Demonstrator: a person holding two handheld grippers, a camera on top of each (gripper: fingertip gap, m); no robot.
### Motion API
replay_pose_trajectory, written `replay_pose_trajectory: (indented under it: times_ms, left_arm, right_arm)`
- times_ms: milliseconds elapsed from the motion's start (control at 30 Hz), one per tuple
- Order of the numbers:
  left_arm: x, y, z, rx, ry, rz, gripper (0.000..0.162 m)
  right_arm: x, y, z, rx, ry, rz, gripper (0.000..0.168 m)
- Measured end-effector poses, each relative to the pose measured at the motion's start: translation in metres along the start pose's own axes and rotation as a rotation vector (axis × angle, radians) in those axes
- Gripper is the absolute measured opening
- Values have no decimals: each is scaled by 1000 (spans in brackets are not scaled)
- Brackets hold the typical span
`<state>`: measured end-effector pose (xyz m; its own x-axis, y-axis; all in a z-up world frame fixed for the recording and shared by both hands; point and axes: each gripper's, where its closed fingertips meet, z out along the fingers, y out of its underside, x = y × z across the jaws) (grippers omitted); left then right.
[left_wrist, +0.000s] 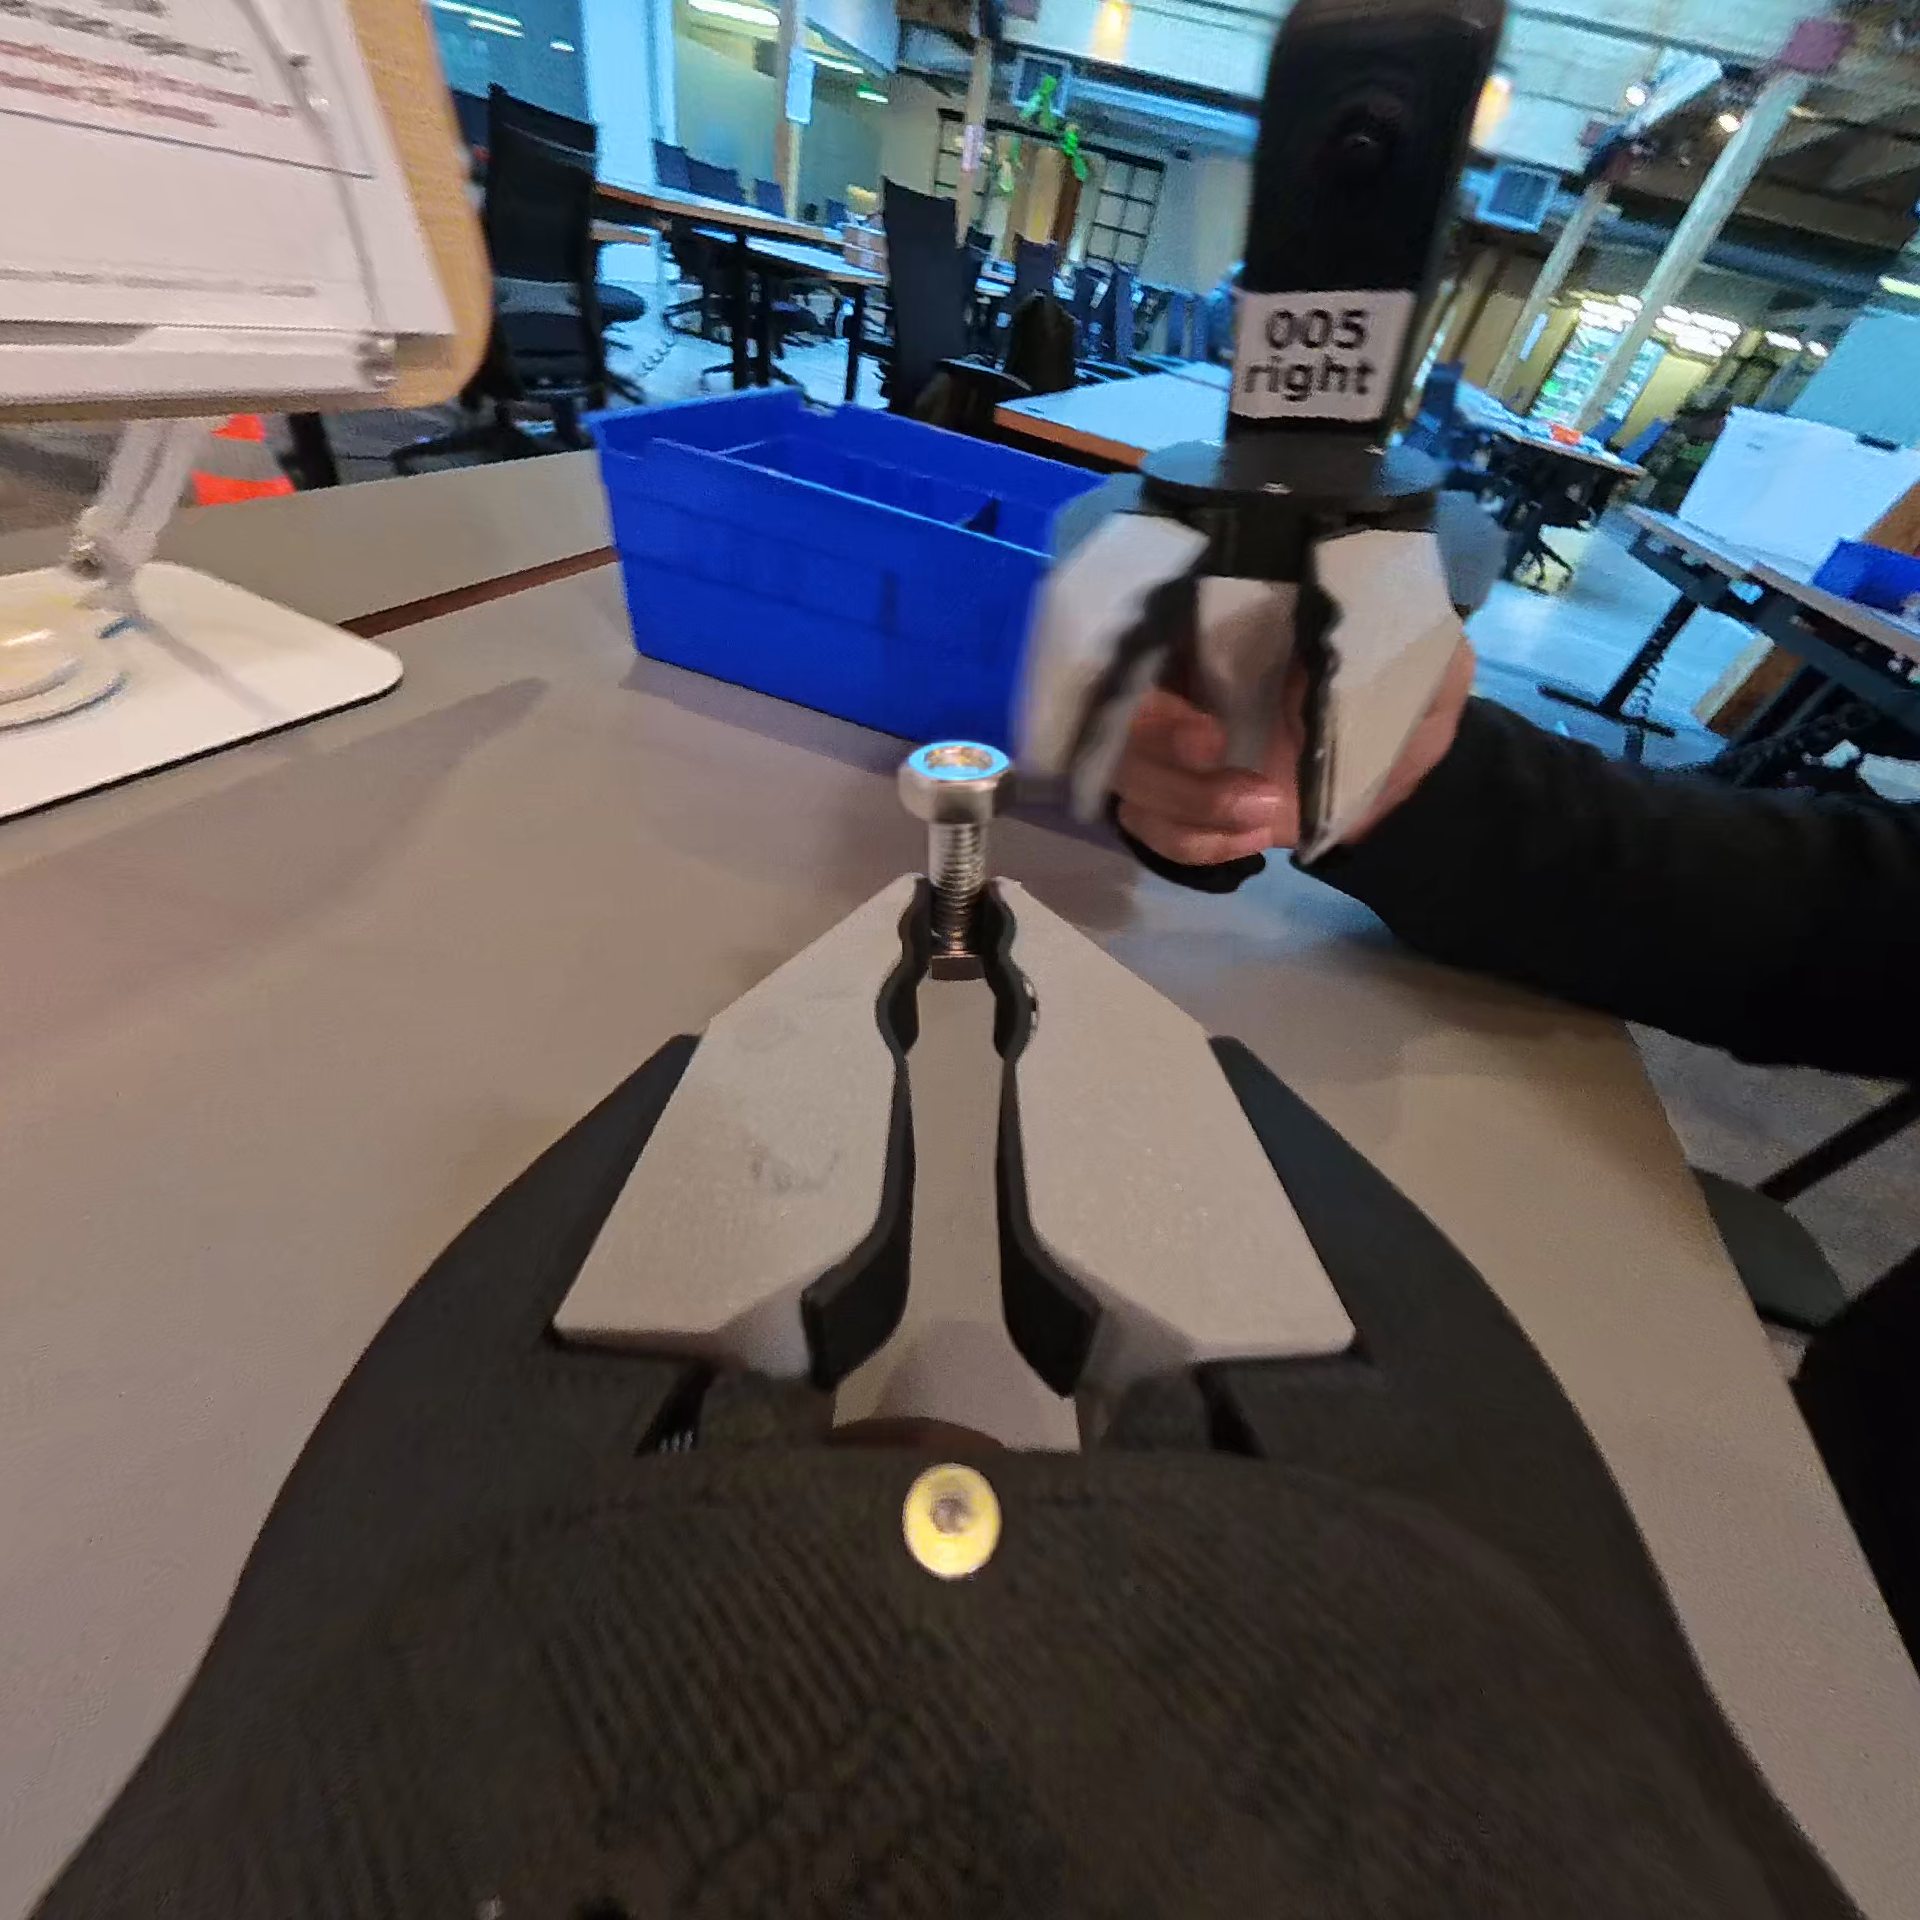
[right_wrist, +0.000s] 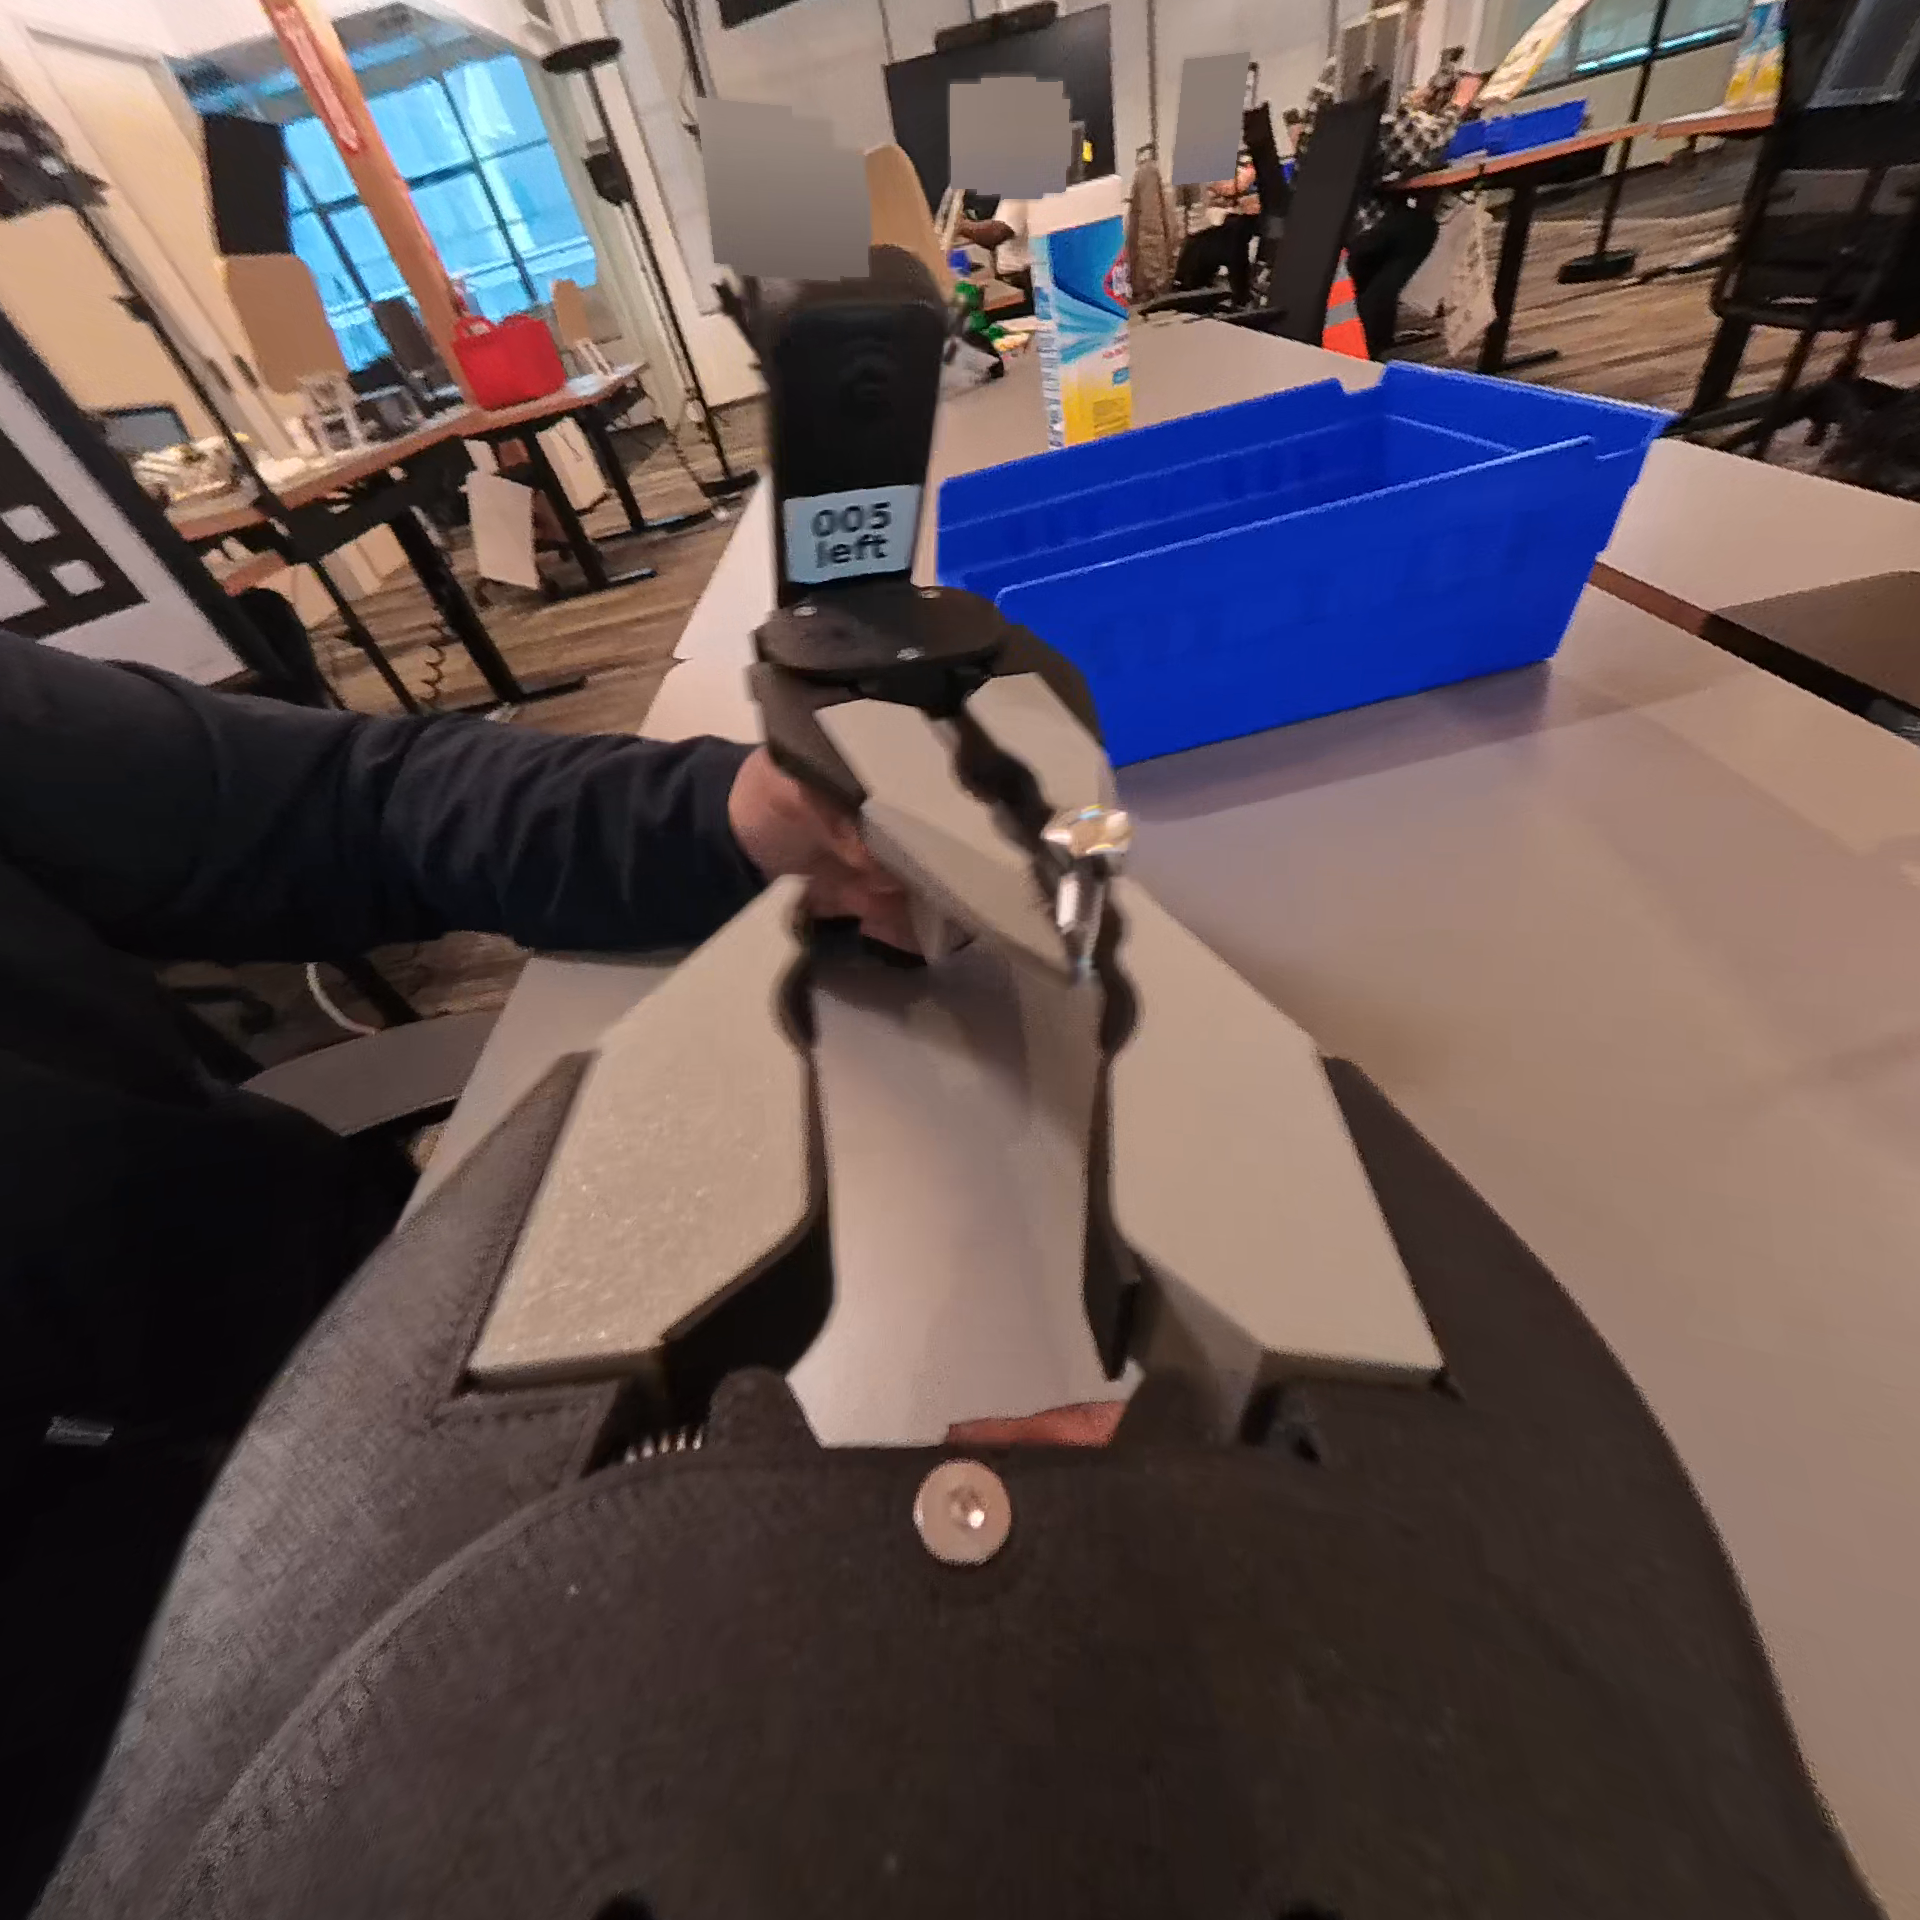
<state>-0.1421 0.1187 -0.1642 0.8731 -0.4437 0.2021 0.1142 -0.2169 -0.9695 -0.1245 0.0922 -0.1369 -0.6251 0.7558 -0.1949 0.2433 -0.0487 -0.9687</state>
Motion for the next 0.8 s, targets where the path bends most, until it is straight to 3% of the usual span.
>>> replay_pose_trajectory:
  times_ms: [33,67,300,400,433,500,533,567,733,800]
  left_arm:
    - [-6,-1,-4,6,-4,-28,7]
    - [-9,-2,-7,12,0,-49,7]
    - [17,-3,4,1,69,-8,7]
    - [27,1,10,-19,85,16,7]
    - [22,1,10,-25,62,26,7]
    - [5,-2,1,-10,10,16,7]
    - [-7,-5,-5,8,-29,-16,7]
    - [-17,-6,-11,19,-52,-37,7]
    - [-5,-5,-6,1,-17,4,7]
    - [14,-4,3,-13,35,25,7]
  right_arm:
    - [-6,-3,-4,19,-42,0,26]
    - [-7,-9,-6,52,-57,21,25]
    - [8,-8,0,63,18,67,64]
    - [1,-6,6,48,-15,64,63]
    - [-3,-5,6,38,-30,59,55]
    - [0,-4,4,25,0,32,60]
    - [-3,-5,0,27,-20,12,45]
    - [-11,-9,-4,47,-70,5,17]
    - [5,-17,-8,106,-12,83,53]
    - [9,-12,-5,88,12,89,54]
